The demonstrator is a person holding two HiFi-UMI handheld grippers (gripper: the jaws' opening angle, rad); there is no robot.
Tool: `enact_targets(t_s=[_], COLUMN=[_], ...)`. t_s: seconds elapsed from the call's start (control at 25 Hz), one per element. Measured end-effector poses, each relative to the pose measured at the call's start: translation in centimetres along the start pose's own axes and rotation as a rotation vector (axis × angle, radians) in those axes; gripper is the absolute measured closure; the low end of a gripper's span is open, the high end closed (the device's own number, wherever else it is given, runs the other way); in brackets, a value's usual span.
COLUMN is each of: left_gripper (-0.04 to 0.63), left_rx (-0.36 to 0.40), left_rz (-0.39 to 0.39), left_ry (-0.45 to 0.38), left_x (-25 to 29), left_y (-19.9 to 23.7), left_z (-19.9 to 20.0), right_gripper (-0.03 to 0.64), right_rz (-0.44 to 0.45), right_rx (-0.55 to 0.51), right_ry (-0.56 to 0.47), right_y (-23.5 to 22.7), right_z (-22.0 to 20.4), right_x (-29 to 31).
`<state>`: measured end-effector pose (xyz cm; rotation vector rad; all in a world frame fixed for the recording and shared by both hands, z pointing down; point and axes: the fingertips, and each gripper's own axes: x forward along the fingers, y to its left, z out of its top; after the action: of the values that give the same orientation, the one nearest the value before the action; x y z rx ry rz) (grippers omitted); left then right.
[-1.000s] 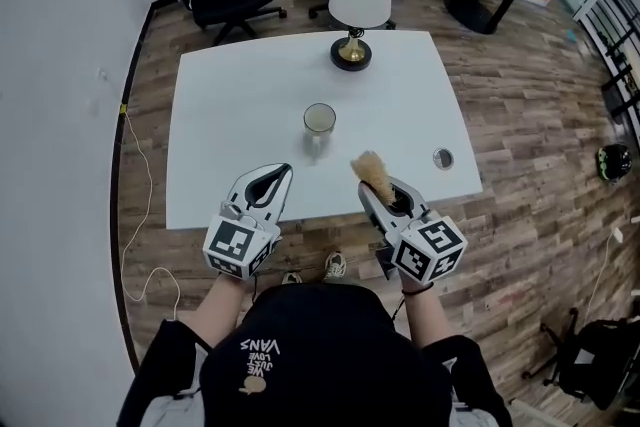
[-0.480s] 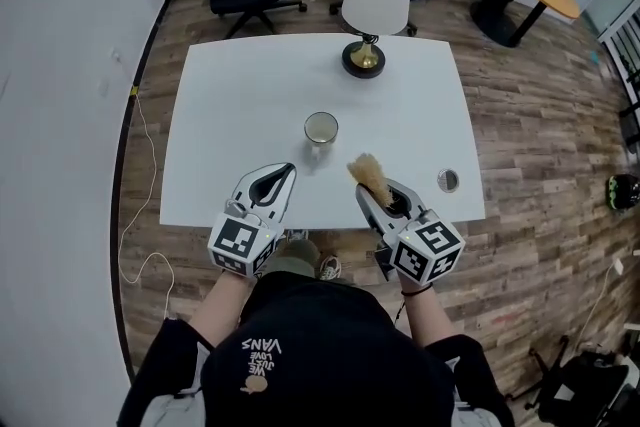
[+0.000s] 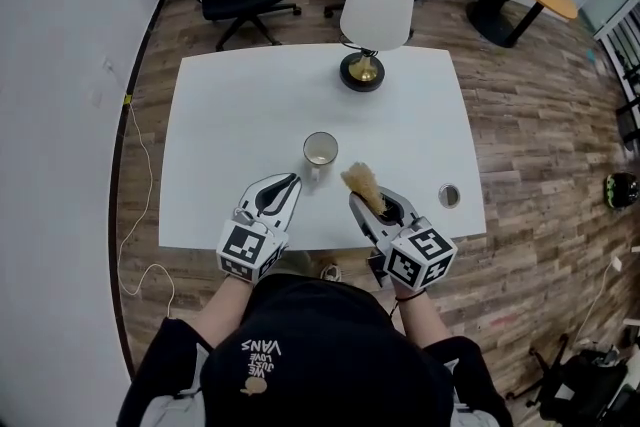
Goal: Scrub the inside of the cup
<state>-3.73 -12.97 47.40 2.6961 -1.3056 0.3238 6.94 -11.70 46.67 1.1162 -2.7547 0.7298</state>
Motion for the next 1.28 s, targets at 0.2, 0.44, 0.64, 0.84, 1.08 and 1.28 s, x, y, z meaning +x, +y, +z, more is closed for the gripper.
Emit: enact_targets(t_s=[0.2, 0.44, 0.64, 0.84, 1.08, 1.28], left_gripper=[0.581, 0.544, 0.364, 0.227, 0.198, 0.189], left_rx=[-0.002, -0.019, -0.055, -0.052, -0.069, -0.122], left_rz=[-0.020, -0.058, -0.054, -0.042, -0.040, 0.006], left_ry=[0.008, 0.025, 0.038, 0.058, 0.093, 0.122], left_x=[1.5, 3.7, 5.4, 7.2, 9.0, 10.3], left_y=[1.0, 1.0, 1.4, 1.5, 1.8, 2.6], left_z=[-0.5, -1.3, -2.3, -3.4, -4.9, -6.7], right_gripper=[0.517, 0.517, 0.517, 0.517, 0.517, 0.517], right_rz=[-0.005, -0.019, -0.028, -0.038, -0.040, -0.042], right_rx=[0.006, 0.009, 0.013, 0.018, 0.025, 0.024], right_ry=[0.005, 0.009, 0.009, 0.010, 0.020, 0.026], right_y=[-0.6, -1.7, -2.4, -3.2, -3.5, -3.5], right_z=[0.4, 0.7, 0.9, 1.0, 0.9, 1.0], right_x=[1.3, 2.1, 2.3, 2.3, 3.0, 3.1])
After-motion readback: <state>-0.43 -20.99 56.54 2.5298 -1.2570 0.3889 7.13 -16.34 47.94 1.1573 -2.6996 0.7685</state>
